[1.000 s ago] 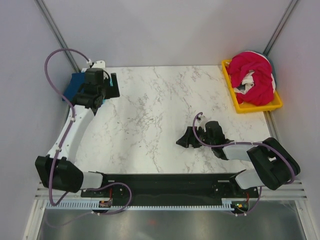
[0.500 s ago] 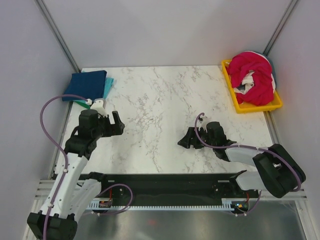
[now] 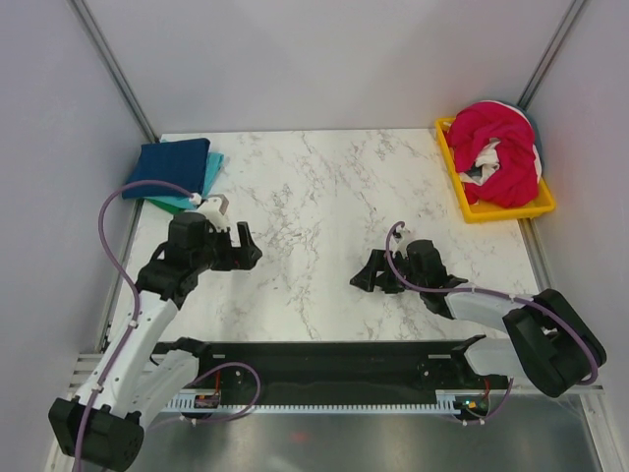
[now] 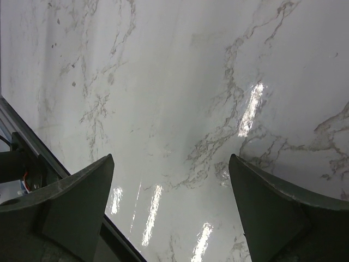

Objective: Fold and stack the t-shirts

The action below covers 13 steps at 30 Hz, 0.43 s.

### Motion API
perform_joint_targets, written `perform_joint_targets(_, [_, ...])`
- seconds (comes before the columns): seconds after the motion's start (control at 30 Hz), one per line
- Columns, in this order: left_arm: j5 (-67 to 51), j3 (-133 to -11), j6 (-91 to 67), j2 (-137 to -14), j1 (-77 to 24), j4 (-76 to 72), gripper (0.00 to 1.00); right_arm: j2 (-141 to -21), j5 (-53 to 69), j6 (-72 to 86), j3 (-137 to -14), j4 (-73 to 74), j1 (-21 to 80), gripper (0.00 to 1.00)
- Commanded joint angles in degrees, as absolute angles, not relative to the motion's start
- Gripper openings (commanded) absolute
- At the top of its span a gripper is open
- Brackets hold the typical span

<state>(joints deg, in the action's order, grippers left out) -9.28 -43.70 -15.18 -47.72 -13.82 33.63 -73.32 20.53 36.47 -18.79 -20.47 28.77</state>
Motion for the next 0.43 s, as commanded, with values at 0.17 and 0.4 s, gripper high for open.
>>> perform_joint_targets(0.17, [-9.9,-42.8,-18.3,-41.7,-17.7,32.8,0.99,-72.0,18.2,37.8,-21.4,-18.2,29.4,0.96])
perform_joint_targets(0.4, [-8.9,-41.1,-18.6,-41.6,-20.6,32.1,0.99,-69.4,14.9,38.0,-21.7,-15.8,30.2,0.98])
